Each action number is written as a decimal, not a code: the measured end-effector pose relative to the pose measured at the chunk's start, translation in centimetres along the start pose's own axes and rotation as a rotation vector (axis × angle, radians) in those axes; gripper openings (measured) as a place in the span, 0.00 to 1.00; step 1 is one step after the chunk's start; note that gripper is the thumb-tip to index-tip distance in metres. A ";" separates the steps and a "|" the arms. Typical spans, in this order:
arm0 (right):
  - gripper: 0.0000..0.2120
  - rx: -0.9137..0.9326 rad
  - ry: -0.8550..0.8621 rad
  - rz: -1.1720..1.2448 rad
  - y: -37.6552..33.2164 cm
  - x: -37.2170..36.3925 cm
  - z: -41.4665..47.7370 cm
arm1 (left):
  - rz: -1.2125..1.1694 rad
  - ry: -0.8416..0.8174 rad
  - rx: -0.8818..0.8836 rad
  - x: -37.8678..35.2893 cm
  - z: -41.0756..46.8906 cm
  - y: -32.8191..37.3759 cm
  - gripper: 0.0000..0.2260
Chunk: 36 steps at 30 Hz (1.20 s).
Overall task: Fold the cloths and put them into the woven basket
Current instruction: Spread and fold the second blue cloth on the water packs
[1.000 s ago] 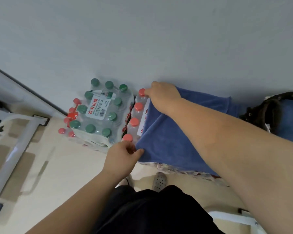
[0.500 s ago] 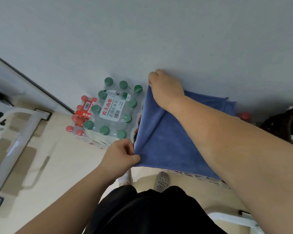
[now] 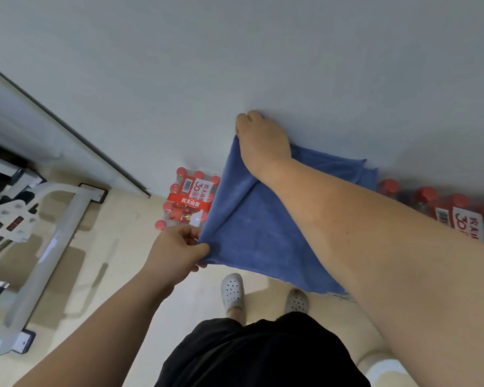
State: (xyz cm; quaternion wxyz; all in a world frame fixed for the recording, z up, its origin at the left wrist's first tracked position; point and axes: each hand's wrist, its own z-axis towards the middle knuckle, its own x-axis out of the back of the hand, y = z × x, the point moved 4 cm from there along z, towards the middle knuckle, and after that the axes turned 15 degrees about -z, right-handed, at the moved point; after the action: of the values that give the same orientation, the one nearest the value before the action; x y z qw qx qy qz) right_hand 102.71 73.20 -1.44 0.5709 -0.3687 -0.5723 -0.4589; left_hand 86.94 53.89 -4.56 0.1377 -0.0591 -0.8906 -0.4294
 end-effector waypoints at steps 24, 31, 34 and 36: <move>0.21 -0.436 -0.284 0.216 14.9 -3.8 -15.8 | 0.363 -0.406 -0.719 -12.3 1.0 7.5 0.09; 0.21 -0.323 -0.203 0.279 16.9 -4.3 -16.6 | 0.585 -0.287 -0.631 -17.9 -1.4 6.2 0.15; 0.21 -0.316 -0.182 0.379 17.8 -4.8 -16.2 | 0.725 -0.200 -0.567 -19.2 -2.0 6.0 0.18; 0.22 -0.302 -0.185 0.448 18.5 -4.9 -15.6 | 0.780 -0.152 -0.529 -19.9 -2.3 6.0 0.18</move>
State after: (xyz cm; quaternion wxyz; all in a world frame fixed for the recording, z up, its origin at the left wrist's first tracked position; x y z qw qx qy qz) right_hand 125.47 64.60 -5.55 0.5421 -0.6072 -0.4512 -0.3659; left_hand 107.73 56.12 -4.57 0.2035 -0.4533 -0.6696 -0.5520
